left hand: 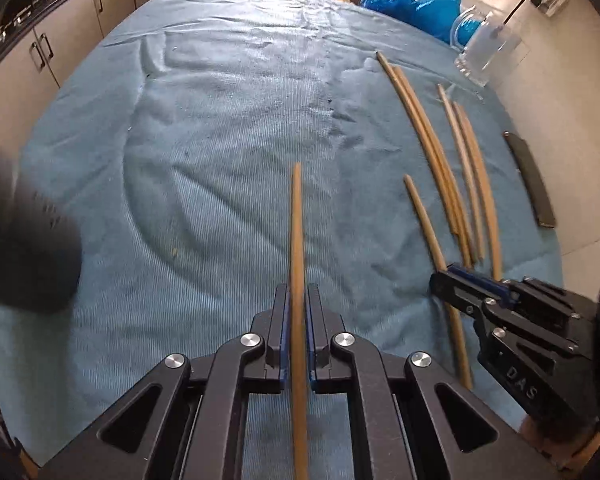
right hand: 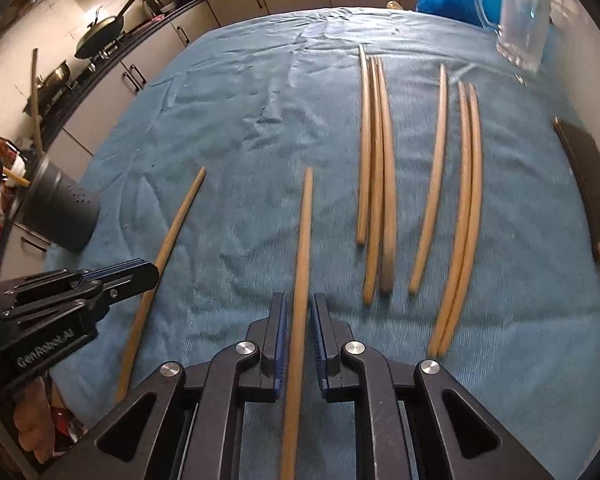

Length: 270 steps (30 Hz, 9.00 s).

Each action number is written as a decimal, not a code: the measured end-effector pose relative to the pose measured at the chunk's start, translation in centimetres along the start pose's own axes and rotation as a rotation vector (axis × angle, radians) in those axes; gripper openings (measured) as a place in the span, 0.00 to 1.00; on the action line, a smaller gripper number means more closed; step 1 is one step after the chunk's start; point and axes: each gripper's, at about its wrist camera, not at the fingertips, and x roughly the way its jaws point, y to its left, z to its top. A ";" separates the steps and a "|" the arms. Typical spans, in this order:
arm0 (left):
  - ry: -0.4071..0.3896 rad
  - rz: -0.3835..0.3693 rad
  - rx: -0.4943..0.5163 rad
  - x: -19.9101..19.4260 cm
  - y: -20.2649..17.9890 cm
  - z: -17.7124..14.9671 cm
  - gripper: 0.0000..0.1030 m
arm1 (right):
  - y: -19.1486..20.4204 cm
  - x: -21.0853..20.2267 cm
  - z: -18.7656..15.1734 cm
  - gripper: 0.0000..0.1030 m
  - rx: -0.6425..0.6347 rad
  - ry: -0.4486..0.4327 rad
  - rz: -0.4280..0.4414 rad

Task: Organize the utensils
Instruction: 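Lift the chopstick with the left tool toward the holder while the right tool lifts its chopstick, then drop the left tool's chopstick into the black holder while the right tool drops its chopstick in, then open both tools and move them back over the remaining chopsticks, then grasp a wooden chopstick with the right tool while the left tool grasps another, then lift the chopstick with the left tool while the right tool lifts its chopstick, then lower the left tool's chopstick into the black holder while the right tool drops its chopstick in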

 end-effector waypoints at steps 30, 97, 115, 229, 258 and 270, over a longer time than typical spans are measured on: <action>-0.210 -0.117 0.004 -5.9 1.3 -2.1 0.06 | 1.8 -3.0 1.9 0.07 0.002 -0.144 0.039; -0.623 0.026 -0.222 -21.0 16.4 0.5 0.07 | 20.2 -6.3 12.7 0.23 -0.104 -0.504 0.302; -0.683 -0.050 -0.188 -23.6 10.9 -2.9 0.23 | 9.2 -7.3 9.1 0.41 0.066 -0.497 0.234; -0.071 0.058 0.023 1.5 -0.1 5.8 0.20 | -2.2 2.3 6.8 0.25 0.010 0.030 -0.147; -0.325 -0.051 0.033 -8.0 -1.1 1.7 0.07 | -3.6 -6.6 4.0 0.06 0.110 -0.339 0.034; -0.526 -0.068 0.077 -15.4 -2.2 -3.9 0.07 | -1.1 -12.6 0.2 0.06 0.067 -0.481 0.095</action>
